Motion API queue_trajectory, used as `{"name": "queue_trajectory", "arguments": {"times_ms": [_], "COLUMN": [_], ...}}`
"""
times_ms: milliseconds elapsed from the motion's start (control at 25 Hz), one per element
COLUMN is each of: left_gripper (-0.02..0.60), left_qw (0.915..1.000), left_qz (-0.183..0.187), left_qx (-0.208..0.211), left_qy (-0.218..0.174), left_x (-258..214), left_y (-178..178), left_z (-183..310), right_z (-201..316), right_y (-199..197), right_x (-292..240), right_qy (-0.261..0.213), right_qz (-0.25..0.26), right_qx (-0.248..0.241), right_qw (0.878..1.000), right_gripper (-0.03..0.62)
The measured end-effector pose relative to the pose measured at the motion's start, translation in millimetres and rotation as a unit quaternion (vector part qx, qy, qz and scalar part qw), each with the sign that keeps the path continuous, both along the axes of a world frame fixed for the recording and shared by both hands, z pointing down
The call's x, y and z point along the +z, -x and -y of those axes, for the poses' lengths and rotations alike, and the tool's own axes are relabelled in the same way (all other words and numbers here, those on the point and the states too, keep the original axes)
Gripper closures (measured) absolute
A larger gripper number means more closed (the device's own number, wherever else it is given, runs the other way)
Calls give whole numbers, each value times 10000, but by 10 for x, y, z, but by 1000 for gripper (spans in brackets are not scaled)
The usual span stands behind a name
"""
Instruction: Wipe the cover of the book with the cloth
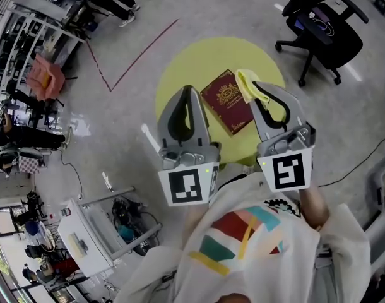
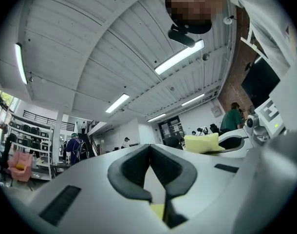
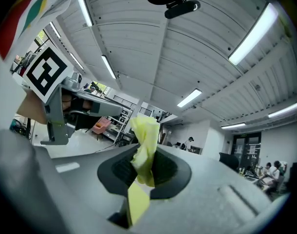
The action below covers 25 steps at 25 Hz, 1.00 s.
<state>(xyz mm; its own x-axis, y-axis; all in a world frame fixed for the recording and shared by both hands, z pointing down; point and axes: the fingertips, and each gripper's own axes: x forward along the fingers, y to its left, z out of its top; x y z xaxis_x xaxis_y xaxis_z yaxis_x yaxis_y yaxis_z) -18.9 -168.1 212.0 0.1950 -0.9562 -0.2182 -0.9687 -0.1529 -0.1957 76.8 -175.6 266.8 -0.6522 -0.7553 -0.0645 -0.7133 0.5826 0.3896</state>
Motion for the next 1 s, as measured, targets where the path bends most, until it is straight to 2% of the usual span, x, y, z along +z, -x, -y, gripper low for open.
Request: {"name": "queue_trajectory", "arguments": {"times_ms": [400,600,1000], "left_gripper": [566,566,566], "left_qw": [10000,10000,9999], "left_qz": [11,-16,-66], "left_qx": [-78,-95,-112], "left_qy": [31,6,67], "left_x": [-9,-18,16], "left_y": [22,44,75], "left_z": [-13,-35,16], "right_z": [-25,9,39], "right_y": [-16,-77,-115], "right_x": [28,96,123], "right_qy": [101,262,228], "right_qz": [-44,-96,-246], "right_qx": [-58,78,115], "right_qw": [9999,9996,9994], "right_gripper": [565,565,565]}}
